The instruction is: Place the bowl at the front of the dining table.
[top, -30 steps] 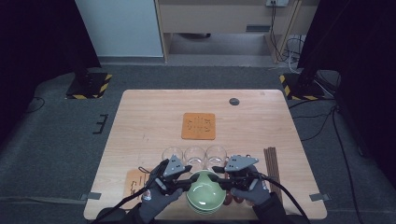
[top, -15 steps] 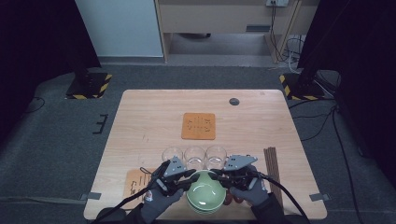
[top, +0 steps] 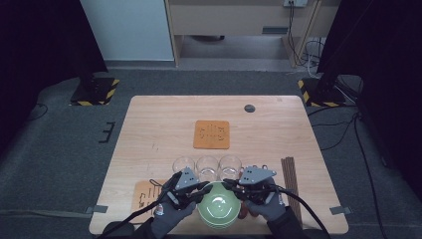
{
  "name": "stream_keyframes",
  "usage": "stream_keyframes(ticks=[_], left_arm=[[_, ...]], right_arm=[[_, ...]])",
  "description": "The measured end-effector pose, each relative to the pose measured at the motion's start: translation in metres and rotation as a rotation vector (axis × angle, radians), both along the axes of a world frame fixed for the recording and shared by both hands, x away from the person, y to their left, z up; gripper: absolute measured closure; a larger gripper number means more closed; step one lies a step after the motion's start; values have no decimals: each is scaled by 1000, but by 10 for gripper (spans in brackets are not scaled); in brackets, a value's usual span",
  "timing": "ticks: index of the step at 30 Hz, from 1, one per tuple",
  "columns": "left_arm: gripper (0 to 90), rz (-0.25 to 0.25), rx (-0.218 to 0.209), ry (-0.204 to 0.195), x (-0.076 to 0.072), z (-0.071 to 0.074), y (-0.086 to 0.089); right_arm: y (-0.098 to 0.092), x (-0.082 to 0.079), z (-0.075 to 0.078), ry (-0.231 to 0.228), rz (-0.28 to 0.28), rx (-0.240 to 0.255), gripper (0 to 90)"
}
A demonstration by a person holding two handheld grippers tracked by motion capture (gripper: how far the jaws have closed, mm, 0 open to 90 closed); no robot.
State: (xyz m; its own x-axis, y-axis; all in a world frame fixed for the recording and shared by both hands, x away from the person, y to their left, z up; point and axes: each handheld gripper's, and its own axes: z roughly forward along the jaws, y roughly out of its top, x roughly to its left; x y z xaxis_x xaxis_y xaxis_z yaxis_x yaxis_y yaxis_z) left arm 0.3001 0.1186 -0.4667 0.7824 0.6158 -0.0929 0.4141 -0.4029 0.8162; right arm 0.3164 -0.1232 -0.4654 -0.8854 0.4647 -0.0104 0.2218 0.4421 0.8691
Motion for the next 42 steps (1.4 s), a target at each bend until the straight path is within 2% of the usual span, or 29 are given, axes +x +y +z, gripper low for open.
stream_keyframes(ticks=[1, 3, 10, 13, 18, 24, 29, 30, 33, 34, 35, 42], left_arm=[[795, 0, 0, 0, 0, 0, 0], [799, 2, 3, -1, 0, -1, 0], [801, 3, 1, -2, -1, 1, 0], [818, 6, -24, -3, -2, 5, 2], [826, 9, -25, -9, -4, 6, 2], [840, 9, -26, -28, -7, 10, 3], [842, 12, -22, -45, -9, 10, 2], [842, 12, -19, -51, -9, 11, 2], [842, 12, -15, -63, -10, 12, 1], [841, 11, -13, -65, -11, 12, 1], [841, 10, -13, -67, -11, 12, 1], [823, 3, -35, -70, -10, 13, 1]], right_arm=[[0, 0, 0, 0, 0, 0, 848], [2, -3, 3, -32, -8, -15, 852], [2, -5, 3, -53, -7, -5, 852], [2, -6, 5, -67, -8, 2, 853], [2, -8, 7, -81, -4, 6, 853], [2, -6, 7, -63, 0, -8, 835], [3, -4, 6, -23, 16, -15, 770], [4, -3, 2, 0, 23, -38, 744], [7, -2, -2, 11, 23, -54, 754], [7, -2, -1, 7, 9, -56, 803], [7, -2, -1, 2, 1, -58, 816], [4, -4, 4, -4, -1, -44, 826]])
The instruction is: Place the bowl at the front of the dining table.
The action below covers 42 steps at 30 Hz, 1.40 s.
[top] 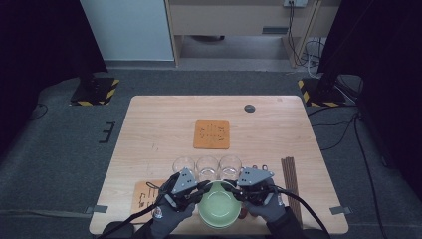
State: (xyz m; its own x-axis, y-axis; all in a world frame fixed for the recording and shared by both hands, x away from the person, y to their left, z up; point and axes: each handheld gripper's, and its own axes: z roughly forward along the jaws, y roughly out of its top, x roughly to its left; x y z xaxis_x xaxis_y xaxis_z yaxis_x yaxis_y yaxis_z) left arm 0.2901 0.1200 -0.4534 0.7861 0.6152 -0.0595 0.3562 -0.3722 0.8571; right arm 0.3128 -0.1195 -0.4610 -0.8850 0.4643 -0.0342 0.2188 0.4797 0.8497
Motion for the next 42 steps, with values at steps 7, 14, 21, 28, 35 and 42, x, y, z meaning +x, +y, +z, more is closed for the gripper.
stream_keyframes(ticks=[7, 14, 21, 28, 35, 42], left_arm=[[771, -9, 6, 19, 3, -4, -3], [813, 3, 23, 28, 4, -3, -4], [817, 15, -3, -21, 0, 3, -1], [826, 48, 17, -80, -4, 12, -2], [825, 60, 40, -97, -5, 13, -4], [808, 62, 19, -78, -2, 16, -5]], right_arm=[[-2, 0, 7, 19, -2, 57, 821], [0, -4, 14, 4, 2, 58, 817], [0, -5, 19, -10, -7, 85, 803], [2, -8, 27, -19, -53, 69, 737], [10, -9, 27, -19, -96, -21, 788], [11, -10, 27, -47, -134, -49, 822]])
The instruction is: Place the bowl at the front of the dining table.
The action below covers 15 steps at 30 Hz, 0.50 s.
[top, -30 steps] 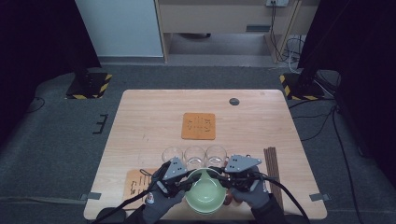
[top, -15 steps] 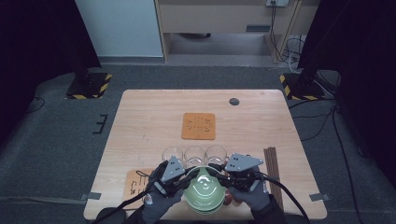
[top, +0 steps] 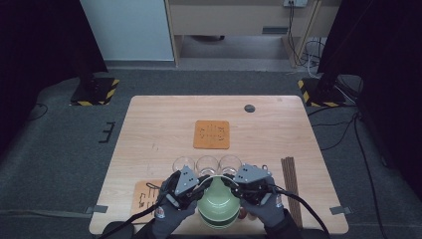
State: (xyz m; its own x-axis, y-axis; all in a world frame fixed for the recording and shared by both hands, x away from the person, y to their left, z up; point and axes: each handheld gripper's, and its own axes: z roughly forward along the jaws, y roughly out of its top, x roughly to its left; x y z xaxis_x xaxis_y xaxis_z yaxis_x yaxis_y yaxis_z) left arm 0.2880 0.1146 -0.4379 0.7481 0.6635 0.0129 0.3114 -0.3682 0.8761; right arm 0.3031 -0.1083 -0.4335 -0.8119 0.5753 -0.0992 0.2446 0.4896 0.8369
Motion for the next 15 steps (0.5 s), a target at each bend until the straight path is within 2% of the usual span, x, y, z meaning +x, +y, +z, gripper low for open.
stream_keyframes(ticks=[3, 8, 10, 13, 15], left_arm=[[776, 0, -16, -3, 0, 2, 1], [688, -15, -25, 20, 6, 2, -1], [686, -18, -21, 28, 7, 2, -2], [735, -10, -9, 34, 9, 1, -3], [770, 19, 27, 24, 9, 1, -5]], right_arm=[[0, 0, 3, -7, 2, 7, 821], [-3, -1, 13, -42, -9, 15, 818], [-3, -1, 14, -46, -13, 14, 818], [-3, 0, 13, -52, -19, 7, 817], [-1, 0, 13, -57, -24, -2, 815]])
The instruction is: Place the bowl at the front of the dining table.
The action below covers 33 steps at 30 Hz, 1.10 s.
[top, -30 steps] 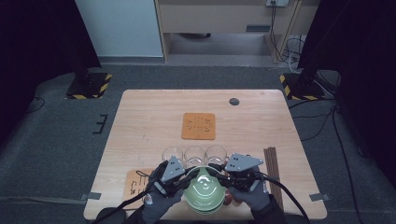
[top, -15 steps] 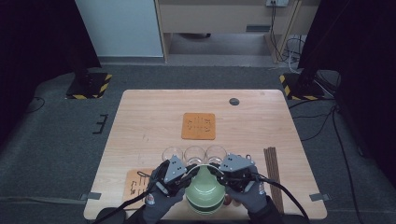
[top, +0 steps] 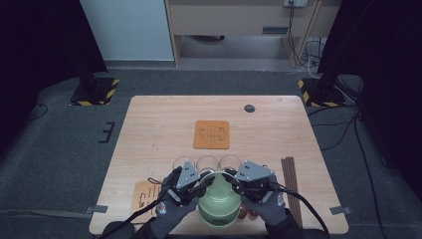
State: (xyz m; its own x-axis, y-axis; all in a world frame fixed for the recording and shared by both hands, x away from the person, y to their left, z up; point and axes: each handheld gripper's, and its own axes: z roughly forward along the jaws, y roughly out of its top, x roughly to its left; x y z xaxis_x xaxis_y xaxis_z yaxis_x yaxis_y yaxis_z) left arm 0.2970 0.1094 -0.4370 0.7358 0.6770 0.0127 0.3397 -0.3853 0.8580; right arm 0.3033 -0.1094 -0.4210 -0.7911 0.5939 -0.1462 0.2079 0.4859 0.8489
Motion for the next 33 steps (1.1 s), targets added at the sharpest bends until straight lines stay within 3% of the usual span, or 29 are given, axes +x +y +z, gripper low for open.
stream_keyframes(ticks=[4, 11, 20, 23, 24, 26, 31, 33], left_arm=[[824, 30, 9, -9, 1, -1, -1], [824, 33, -15, -15, 3, 6, 0], [824, 49, -35, -30, 17, 11, 6], [824, 57, -52, -34, 21, 15, 8], [823, 57, -52, -34, 21, 15, 8], [823, 62, -58, -36, 24, 16, 9], [822, 77, -73, -41, 29, 19, 12], [822, 85, -76, -46, 32, 21, 13]], right_arm=[[4, 0, 0, -20, -14, -15, 809], [2, 1, 3, -29, -20, 29, 793], [-16, 3, 20, -50, -23, 172, 618], [-30, 7, 24, -38, -20, 255, 529], [-30, 7, 24, -38, -20, 255, 529], [-43, 9, 29, -31, -24, 320, 469], [-63, 13, 34, -55, -102, 371, 393], [-74, 18, 32, -70, -159, 376, 334]])
